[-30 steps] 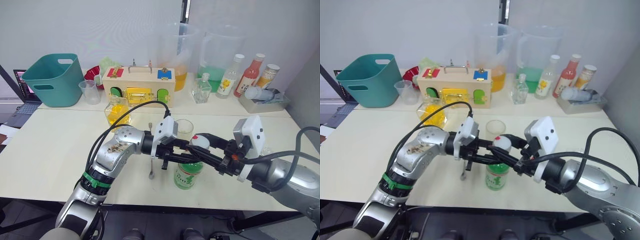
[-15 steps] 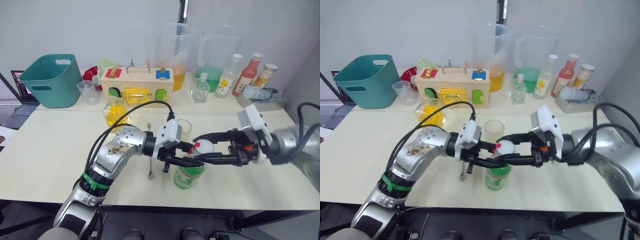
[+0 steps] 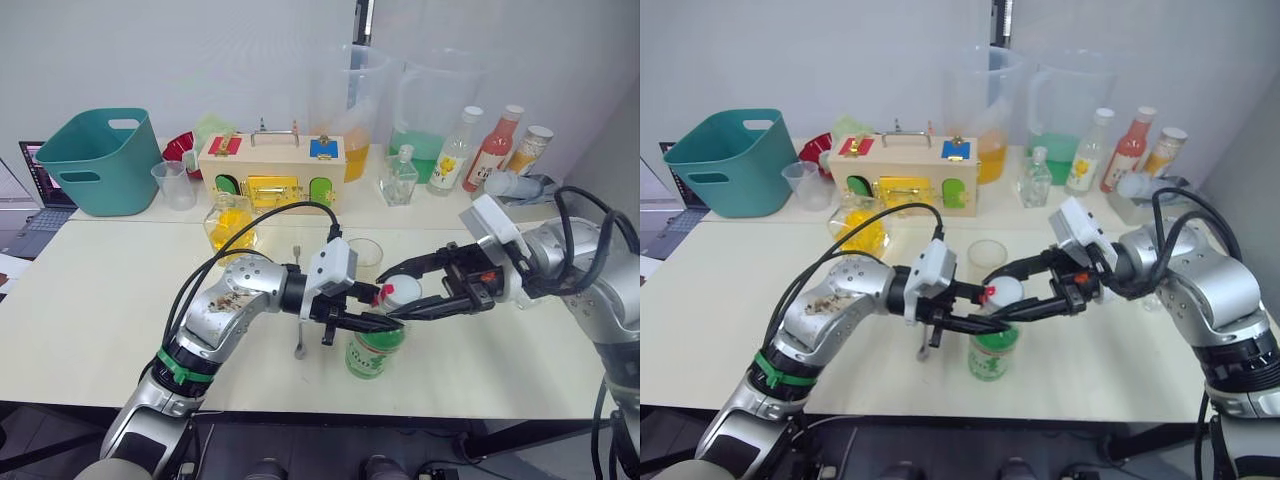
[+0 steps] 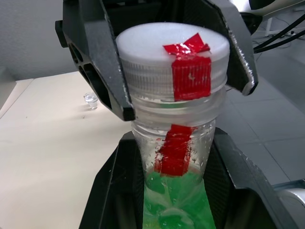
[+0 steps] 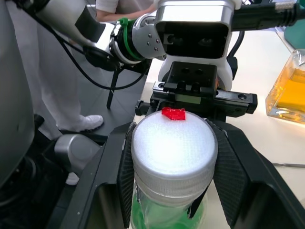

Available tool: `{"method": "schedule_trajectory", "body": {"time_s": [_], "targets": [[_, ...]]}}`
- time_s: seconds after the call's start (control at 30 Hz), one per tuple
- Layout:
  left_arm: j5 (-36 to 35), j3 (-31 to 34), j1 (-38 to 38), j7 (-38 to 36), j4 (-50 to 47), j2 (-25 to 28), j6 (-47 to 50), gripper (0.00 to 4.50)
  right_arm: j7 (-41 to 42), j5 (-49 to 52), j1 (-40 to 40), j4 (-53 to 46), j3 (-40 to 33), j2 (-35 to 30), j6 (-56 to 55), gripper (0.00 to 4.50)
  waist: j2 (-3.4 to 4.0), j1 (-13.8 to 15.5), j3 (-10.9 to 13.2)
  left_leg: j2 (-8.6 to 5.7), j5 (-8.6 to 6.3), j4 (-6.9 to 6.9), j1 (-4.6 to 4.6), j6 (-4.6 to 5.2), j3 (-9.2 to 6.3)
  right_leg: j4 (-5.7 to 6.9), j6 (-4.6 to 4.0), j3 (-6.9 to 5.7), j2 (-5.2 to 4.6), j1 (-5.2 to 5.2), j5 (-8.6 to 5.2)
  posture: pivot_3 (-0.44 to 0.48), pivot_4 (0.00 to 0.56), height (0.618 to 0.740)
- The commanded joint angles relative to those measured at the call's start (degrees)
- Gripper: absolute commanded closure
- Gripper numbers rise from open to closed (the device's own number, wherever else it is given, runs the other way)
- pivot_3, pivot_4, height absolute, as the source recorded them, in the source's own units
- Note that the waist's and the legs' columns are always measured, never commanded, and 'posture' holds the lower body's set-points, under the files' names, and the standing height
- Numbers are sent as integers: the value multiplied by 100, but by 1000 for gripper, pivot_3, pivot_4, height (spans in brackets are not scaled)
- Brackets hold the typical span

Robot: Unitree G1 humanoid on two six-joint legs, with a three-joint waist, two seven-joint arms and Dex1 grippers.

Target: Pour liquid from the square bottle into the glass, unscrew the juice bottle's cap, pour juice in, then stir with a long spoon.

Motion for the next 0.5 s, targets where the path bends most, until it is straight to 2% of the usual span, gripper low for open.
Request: {"method": "schedule_trajectory", "body": {"time_s": [0.03,0.33,0.5], "targets": [[129,-106,78,18,39,107,136,3315,-139,385,-380,-58,-587,16,320,2857,1,1,0,0,0,0,-1,0,0,0,0,0,-1,-1,0,0,150,740],[97,-131,59,41,38,61,156,3315,-533,603,-745,-59,-1079,94,825,2901,1,1,0,0,0,-1,0,0,0,0,0,-1,0,0,0,0,150,740],[70,-90,68,80,-17,81,186,3315,-996,-6,-288,452,-1537,-129,543,2901,0,15,0,-2,0,0,-2,0,0,-2,0,-1,-2,1,0,0,150,740]]}}
